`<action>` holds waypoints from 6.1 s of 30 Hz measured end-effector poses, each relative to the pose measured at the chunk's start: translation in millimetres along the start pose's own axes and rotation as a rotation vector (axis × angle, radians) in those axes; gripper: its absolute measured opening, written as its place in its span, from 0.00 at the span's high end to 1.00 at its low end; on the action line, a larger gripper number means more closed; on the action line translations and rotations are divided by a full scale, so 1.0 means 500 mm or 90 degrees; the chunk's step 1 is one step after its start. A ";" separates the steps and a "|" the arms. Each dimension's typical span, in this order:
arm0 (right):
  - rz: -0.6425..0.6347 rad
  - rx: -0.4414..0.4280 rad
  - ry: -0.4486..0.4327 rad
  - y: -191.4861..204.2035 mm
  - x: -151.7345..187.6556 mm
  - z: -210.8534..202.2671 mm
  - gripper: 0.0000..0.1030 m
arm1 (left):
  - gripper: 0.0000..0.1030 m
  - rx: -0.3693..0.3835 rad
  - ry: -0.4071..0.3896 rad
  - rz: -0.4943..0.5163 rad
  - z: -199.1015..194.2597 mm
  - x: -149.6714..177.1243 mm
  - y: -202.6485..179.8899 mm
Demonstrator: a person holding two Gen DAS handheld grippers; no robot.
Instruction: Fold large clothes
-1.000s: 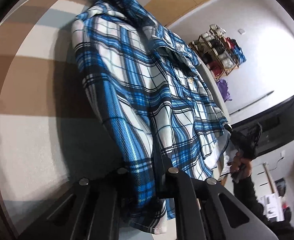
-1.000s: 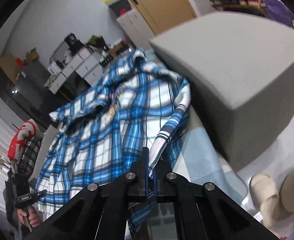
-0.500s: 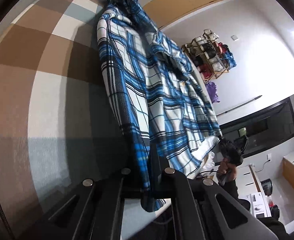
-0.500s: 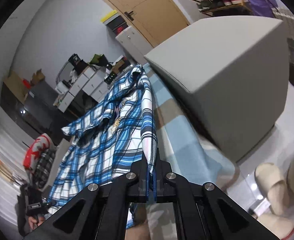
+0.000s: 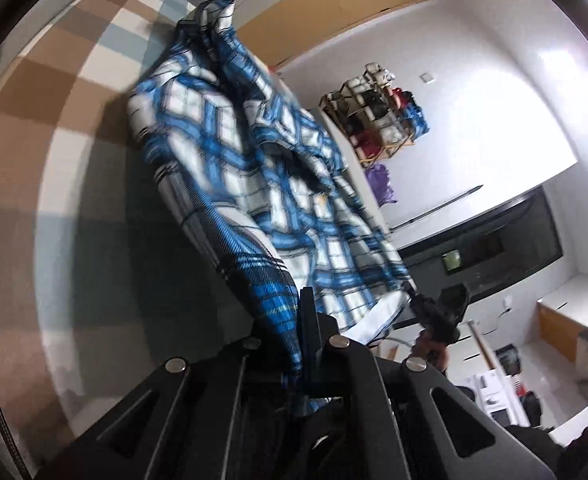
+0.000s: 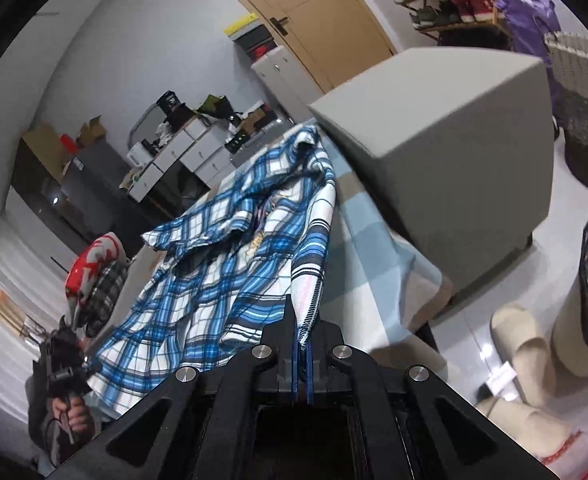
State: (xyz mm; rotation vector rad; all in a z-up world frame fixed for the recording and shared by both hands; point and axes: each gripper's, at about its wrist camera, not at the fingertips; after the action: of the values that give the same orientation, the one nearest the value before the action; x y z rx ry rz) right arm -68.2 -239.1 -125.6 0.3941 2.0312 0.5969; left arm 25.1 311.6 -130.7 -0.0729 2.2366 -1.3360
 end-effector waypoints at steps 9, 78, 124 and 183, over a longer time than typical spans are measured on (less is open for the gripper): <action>0.011 -0.030 -0.032 0.040 -0.139 0.043 0.98 | 1.00 0.022 -0.047 -0.044 0.030 -0.180 -0.018; -0.340 0.171 0.264 0.231 -0.275 0.885 0.14 | 0.23 -0.236 0.044 -0.071 0.481 -0.471 -0.010; -0.367 0.195 0.289 0.304 -0.128 0.873 0.00 | 0.23 -0.499 0.067 0.177 0.439 -0.369 0.026; 0.002 0.047 0.073 0.084 -0.121 0.473 0.00 | 0.22 -0.452 0.077 0.302 0.450 -0.179 -0.070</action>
State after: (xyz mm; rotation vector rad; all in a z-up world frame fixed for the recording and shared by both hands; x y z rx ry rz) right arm 168.4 -174.8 -161.3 0.4155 2.1671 0.5583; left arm 198.8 140.4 -148.1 0.2759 2.5103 -0.2797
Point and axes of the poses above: each gripper's, at about its wrist camera, not at the fingertips, and z roughly the way its jaws point, y to its left, x to its underside, and after that the axes turned 11 degrees about -y, right-handed
